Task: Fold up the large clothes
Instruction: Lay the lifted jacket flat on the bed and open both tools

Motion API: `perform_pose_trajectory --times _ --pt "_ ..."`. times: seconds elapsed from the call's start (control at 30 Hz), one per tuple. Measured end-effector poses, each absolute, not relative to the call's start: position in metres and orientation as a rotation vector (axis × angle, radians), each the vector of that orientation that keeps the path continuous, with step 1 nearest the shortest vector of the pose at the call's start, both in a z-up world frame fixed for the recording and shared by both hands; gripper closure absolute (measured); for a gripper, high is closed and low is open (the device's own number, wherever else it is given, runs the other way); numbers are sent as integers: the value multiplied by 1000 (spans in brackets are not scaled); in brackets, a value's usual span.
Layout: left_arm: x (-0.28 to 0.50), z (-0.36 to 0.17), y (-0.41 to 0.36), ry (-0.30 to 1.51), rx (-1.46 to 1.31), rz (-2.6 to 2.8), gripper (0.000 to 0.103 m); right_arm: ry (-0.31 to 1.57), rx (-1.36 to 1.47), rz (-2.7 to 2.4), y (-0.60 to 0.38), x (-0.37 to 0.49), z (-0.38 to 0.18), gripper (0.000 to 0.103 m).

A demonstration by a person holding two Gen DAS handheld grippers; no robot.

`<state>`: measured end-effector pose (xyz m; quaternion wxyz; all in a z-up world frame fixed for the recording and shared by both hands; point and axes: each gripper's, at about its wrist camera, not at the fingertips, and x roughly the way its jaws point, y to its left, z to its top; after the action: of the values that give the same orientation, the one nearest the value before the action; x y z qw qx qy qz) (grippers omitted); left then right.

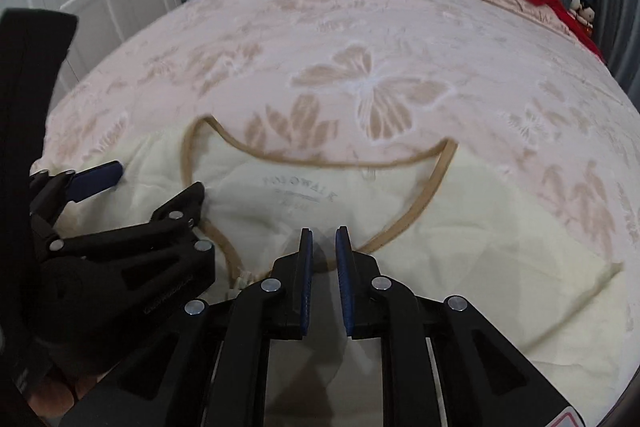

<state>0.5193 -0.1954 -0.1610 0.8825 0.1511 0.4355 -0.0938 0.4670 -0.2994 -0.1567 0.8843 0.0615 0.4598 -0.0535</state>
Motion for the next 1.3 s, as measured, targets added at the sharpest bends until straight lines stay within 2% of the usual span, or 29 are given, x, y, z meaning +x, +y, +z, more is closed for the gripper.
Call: perform_pose_trajectory --times 0.07,0.23,1.1,1.13,1.17,1.2,1.27,1.3 --pt "519 -164 -192 895 302 -190 27 947 177 -114 -310 465 -161 96" --pt "520 -169 -188 880 279 -179 22 917 226 -117 -315 462 -165 99" --pt "519 -168 -183 863 248 -152 14 874 150 -203 -305 465 -165 99" --pt "518 -162 -175 884 215 -162 14 834 167 -259 -310 454 -155 97" --pt "515 -154 -165 899 178 -152 14 789 194 -306 -317 441 -143 87" --pt "509 -146 -154 898 137 -149 14 740 234 -352 -325 425 -130 81" --pt "479 -119 -119 863 34 -202 14 670 319 -370 -344 376 -103 58" --pt "461 -107 -102 854 35 -204 14 670 319 -369 -350 349 -93 57"
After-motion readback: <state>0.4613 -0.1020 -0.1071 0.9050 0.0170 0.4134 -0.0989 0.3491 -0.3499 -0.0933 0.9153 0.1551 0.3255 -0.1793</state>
